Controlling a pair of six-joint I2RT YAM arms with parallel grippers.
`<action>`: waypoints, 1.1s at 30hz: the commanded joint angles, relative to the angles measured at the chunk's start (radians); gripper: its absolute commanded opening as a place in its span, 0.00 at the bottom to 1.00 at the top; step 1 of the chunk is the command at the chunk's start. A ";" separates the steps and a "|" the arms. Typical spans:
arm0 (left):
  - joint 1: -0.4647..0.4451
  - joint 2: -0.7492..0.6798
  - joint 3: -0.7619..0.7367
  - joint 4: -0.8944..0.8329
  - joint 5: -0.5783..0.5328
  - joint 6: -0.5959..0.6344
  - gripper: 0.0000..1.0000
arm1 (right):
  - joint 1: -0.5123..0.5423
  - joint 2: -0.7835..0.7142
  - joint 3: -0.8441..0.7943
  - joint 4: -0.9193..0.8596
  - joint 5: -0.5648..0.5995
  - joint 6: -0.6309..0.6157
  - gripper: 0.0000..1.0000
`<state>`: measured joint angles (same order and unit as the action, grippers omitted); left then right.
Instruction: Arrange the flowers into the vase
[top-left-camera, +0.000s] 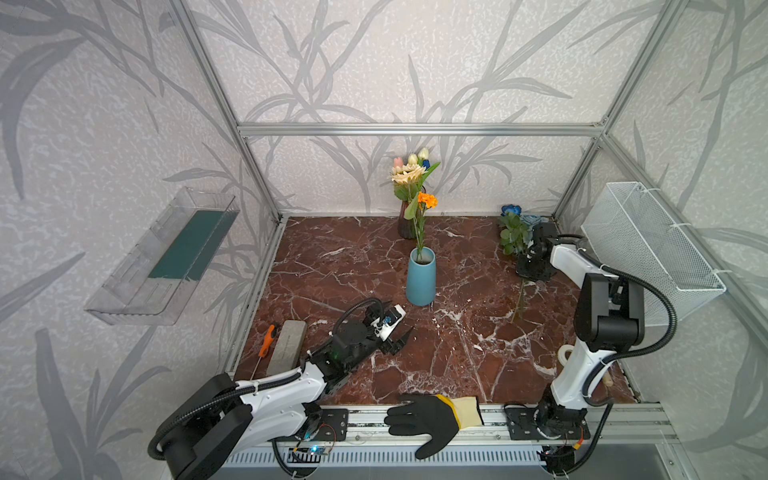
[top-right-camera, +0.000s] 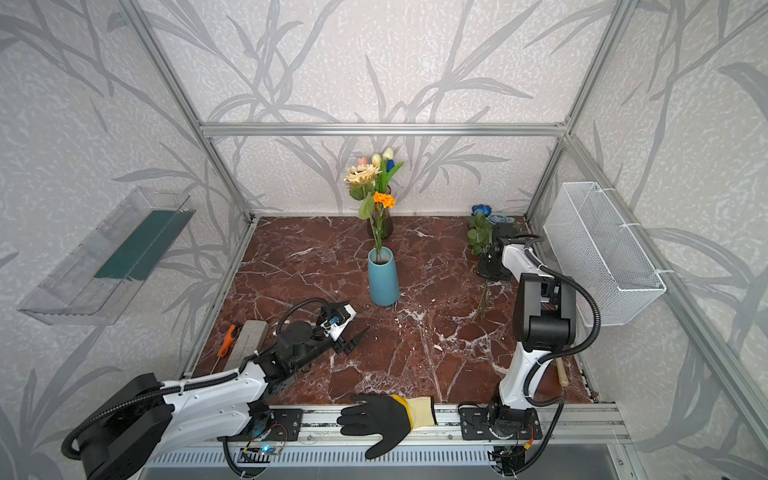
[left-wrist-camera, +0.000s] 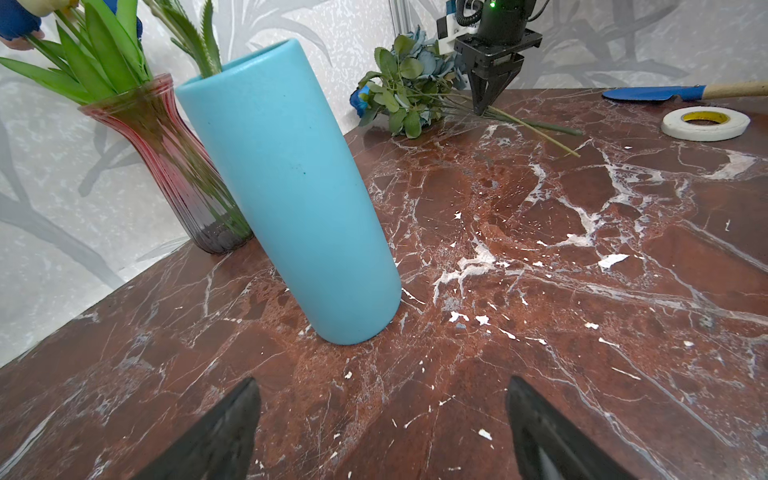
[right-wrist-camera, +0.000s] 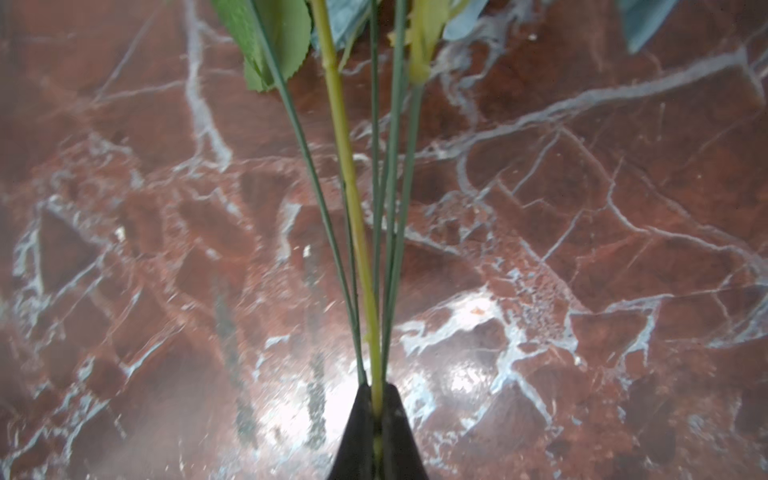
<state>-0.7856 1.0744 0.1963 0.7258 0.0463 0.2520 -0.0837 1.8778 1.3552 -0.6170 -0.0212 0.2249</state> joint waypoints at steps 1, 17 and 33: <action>-0.005 0.001 0.029 0.010 -0.007 0.018 0.92 | 0.009 -0.042 0.025 -0.054 0.025 -0.040 0.08; -0.009 0.007 0.032 0.009 -0.012 0.023 0.92 | 0.034 0.008 0.047 -0.061 0.033 -0.070 0.00; -0.013 0.009 0.031 0.010 -0.014 0.026 0.92 | 0.036 -0.147 -0.001 -0.033 0.076 -0.052 0.00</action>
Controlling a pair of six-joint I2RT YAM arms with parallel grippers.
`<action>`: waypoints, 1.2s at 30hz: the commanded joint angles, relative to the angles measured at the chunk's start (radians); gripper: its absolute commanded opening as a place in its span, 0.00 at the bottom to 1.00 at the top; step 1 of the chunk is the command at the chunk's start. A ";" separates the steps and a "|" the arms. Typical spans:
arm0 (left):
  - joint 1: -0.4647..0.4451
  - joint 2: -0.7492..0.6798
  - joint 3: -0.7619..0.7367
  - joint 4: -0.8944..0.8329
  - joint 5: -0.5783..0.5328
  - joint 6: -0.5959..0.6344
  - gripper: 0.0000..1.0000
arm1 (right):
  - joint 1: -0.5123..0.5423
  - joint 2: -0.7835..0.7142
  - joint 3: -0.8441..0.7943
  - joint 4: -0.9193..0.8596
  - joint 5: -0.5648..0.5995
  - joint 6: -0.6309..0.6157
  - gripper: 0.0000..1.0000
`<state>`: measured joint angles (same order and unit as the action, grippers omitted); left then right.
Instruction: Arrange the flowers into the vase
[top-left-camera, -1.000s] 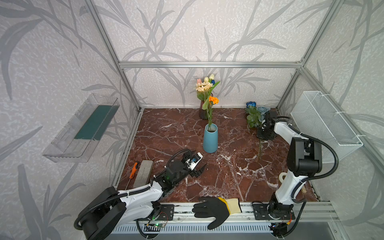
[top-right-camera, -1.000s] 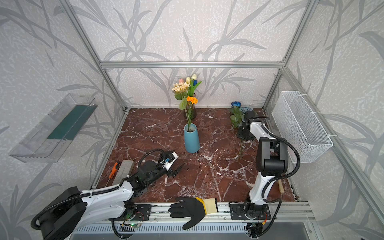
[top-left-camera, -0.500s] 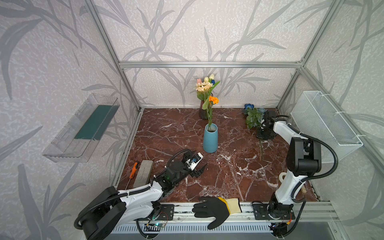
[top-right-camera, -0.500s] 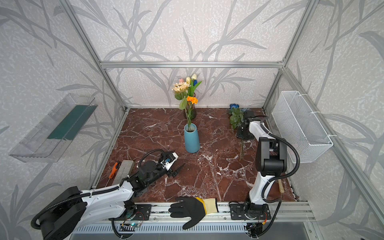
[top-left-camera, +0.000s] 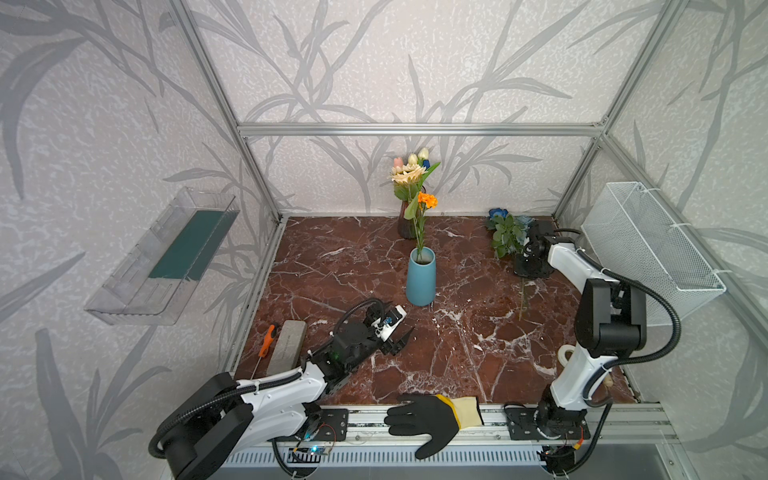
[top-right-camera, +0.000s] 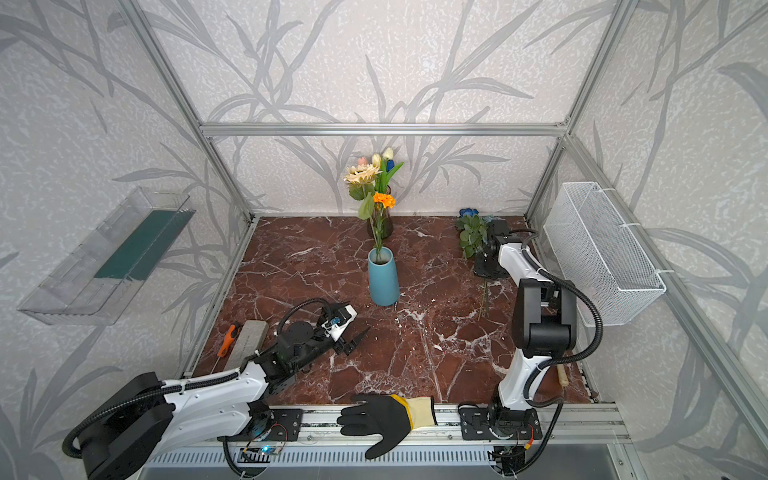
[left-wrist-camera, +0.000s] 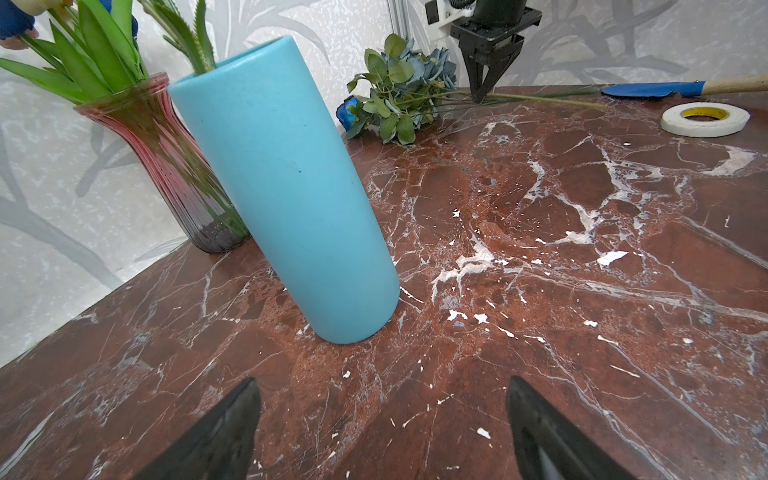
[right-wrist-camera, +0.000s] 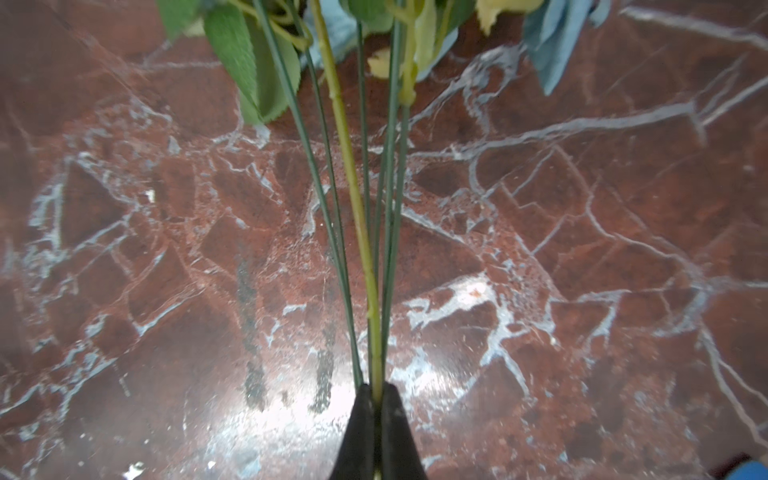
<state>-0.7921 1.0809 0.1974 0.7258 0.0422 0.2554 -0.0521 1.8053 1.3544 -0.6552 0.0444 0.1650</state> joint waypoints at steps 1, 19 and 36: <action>-0.006 0.002 0.030 0.010 -0.009 0.022 0.92 | 0.005 -0.087 0.001 0.003 0.009 0.010 0.00; -0.011 0.002 0.031 0.013 -0.015 0.025 0.92 | 0.054 -0.266 -0.113 0.182 -0.053 -0.018 0.00; -0.015 -0.003 0.027 0.014 -0.024 0.031 0.92 | 0.250 -0.208 -0.287 0.459 -0.094 0.019 0.00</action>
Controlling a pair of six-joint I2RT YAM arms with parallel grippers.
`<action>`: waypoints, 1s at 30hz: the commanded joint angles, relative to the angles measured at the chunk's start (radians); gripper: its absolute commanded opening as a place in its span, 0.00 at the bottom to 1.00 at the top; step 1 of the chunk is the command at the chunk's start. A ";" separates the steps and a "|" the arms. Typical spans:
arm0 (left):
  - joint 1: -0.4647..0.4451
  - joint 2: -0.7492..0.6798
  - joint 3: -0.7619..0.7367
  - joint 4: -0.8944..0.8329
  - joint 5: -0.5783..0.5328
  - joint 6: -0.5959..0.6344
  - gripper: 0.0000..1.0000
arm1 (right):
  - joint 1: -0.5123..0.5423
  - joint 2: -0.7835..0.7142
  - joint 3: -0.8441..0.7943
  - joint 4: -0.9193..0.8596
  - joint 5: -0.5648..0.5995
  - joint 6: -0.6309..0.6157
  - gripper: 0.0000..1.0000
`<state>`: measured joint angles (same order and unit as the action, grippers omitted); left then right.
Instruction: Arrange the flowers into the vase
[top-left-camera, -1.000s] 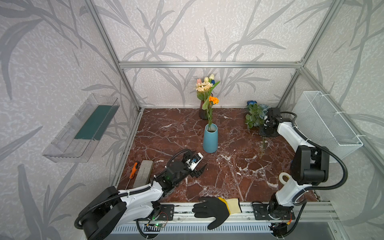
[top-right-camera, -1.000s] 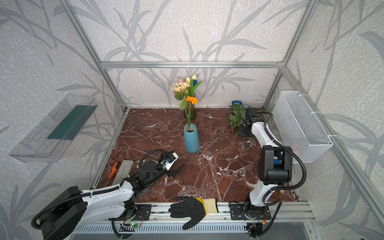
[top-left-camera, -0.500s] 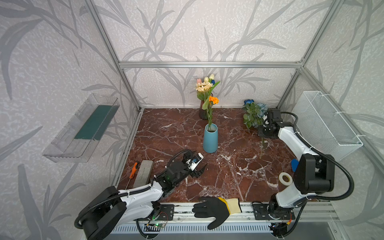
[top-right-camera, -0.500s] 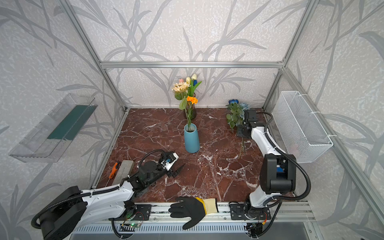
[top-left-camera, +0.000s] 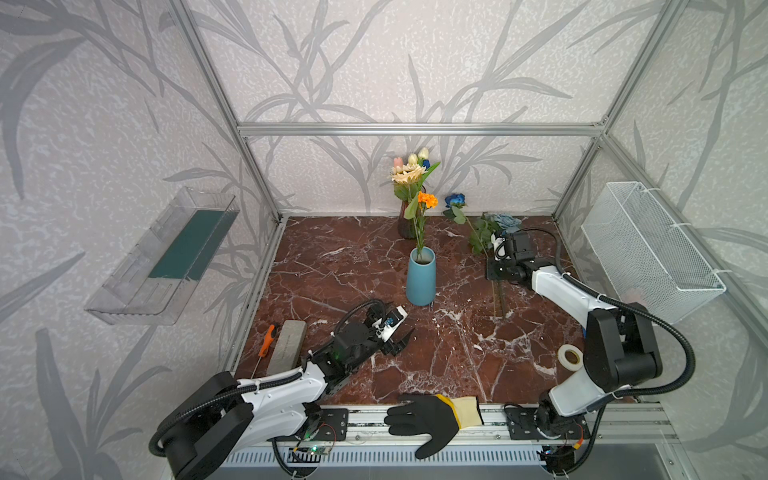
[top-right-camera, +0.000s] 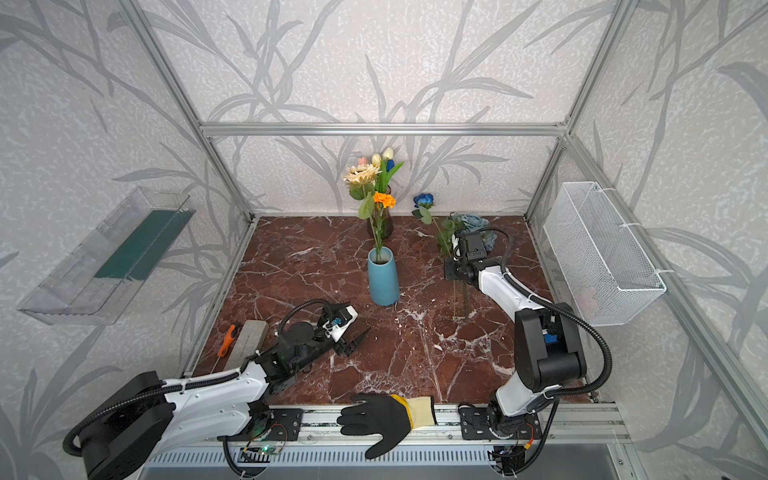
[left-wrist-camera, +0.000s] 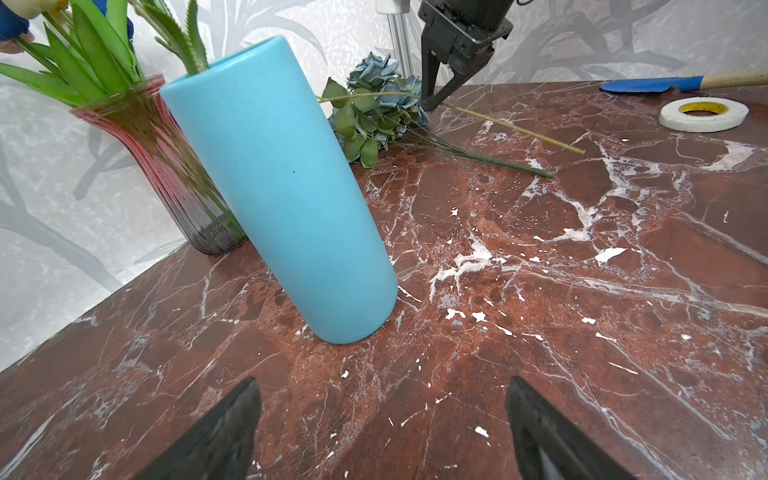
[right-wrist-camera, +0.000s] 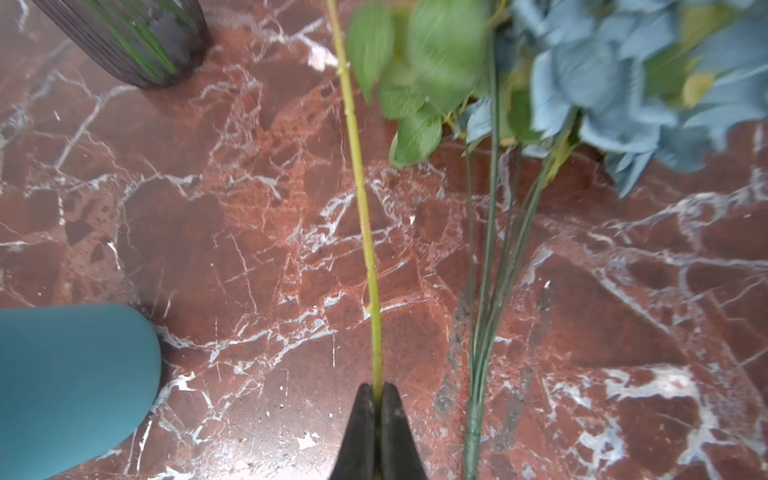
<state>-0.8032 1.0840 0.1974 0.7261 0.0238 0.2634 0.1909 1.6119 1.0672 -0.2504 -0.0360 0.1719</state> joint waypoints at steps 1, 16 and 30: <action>-0.005 -0.005 0.028 0.013 -0.005 0.023 0.92 | 0.011 -0.026 -0.001 0.059 -0.020 0.009 0.00; -0.006 -0.069 -0.028 0.096 0.007 0.008 0.92 | 0.109 -0.565 -0.175 0.494 0.002 -0.006 0.00; -0.005 -0.143 -0.078 0.151 -0.012 0.007 0.92 | 0.252 -0.297 -0.047 1.130 -0.167 0.083 0.00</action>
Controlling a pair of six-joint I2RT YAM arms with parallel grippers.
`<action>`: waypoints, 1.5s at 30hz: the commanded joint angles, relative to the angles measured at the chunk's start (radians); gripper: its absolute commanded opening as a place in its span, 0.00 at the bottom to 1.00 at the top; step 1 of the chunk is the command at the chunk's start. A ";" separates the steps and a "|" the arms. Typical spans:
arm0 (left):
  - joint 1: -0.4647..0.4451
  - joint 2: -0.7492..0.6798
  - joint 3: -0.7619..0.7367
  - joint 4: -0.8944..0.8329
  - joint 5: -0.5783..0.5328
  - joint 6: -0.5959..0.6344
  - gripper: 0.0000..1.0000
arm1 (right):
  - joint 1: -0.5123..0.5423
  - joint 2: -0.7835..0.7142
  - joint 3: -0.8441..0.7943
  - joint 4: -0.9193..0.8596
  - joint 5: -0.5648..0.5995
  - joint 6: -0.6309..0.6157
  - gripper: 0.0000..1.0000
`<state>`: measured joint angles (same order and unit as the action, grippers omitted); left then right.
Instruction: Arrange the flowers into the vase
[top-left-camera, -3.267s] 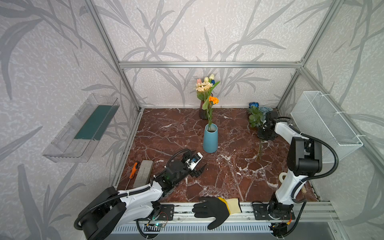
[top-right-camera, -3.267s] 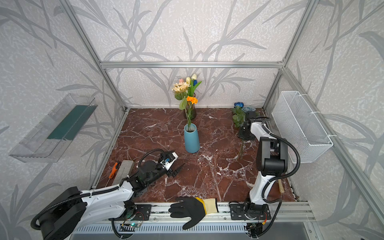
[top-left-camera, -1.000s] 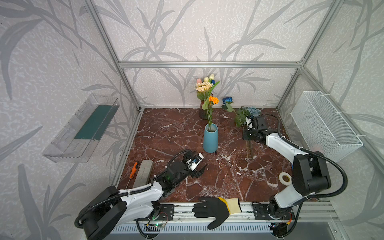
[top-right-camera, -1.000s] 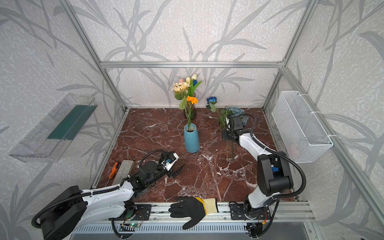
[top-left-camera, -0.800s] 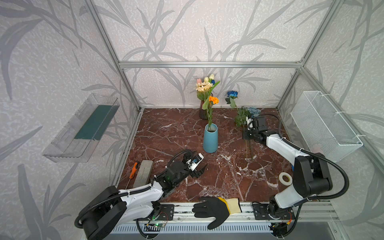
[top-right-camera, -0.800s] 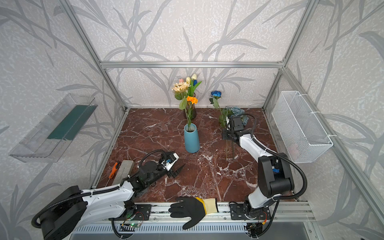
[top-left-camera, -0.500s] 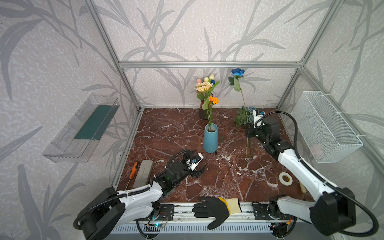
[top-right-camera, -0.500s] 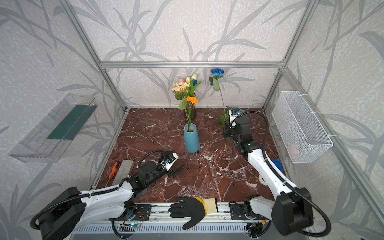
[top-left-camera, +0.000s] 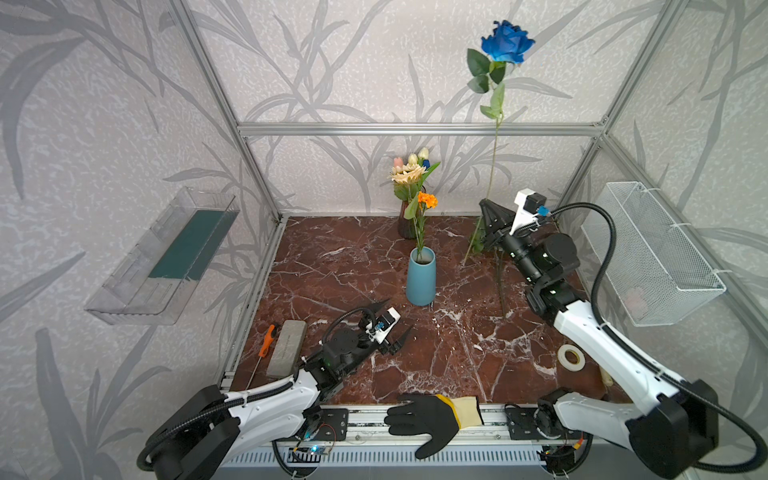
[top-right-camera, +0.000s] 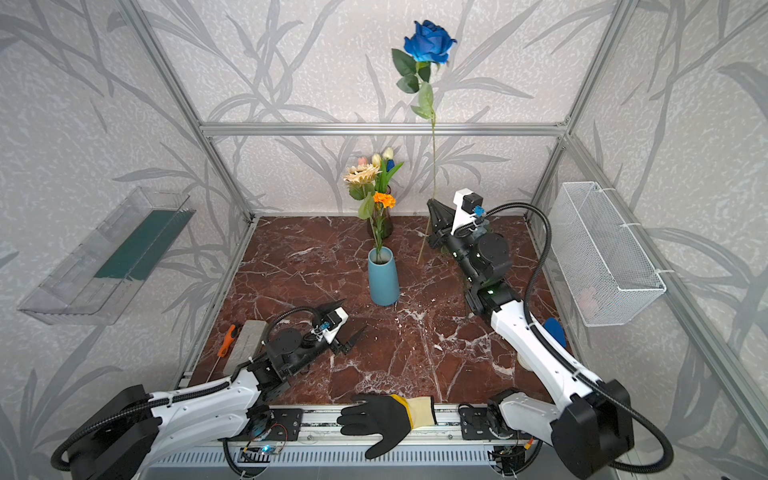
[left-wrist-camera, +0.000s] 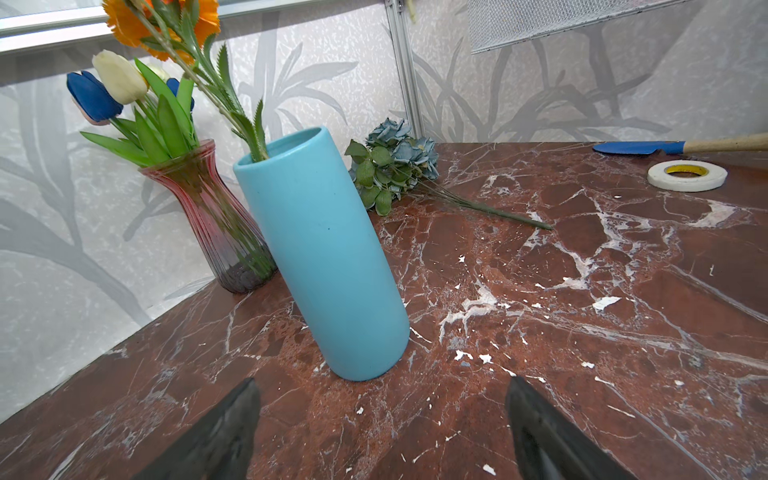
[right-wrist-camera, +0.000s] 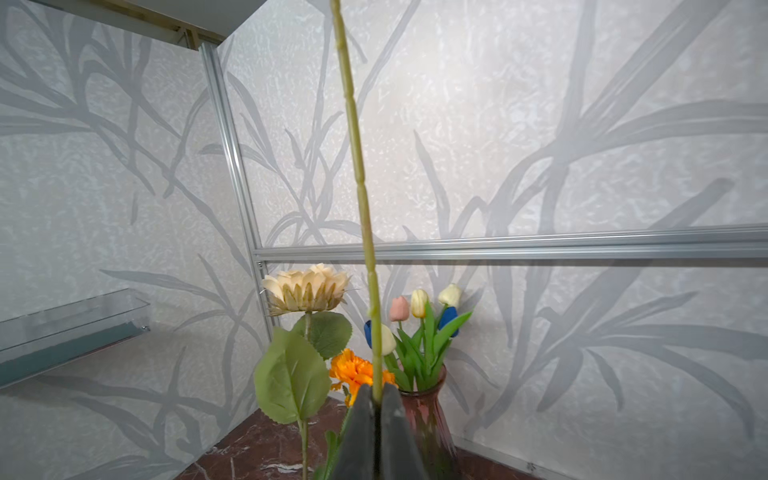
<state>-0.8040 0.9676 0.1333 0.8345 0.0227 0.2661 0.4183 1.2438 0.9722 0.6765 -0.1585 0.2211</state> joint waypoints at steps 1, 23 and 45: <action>-0.005 -0.032 -0.018 0.042 -0.010 0.004 0.92 | 0.031 0.106 0.070 0.219 -0.054 0.043 0.00; -0.004 -0.036 -0.009 0.012 -0.023 0.010 0.94 | 0.100 0.391 0.049 0.416 -0.137 0.048 0.00; -0.005 -0.001 0.005 0.006 -0.016 0.019 0.95 | 0.132 0.370 -0.163 0.404 -0.130 -0.128 0.23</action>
<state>-0.8043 0.9600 0.1261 0.8371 0.0044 0.2695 0.5419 1.6608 0.8192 1.0767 -0.3141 0.1341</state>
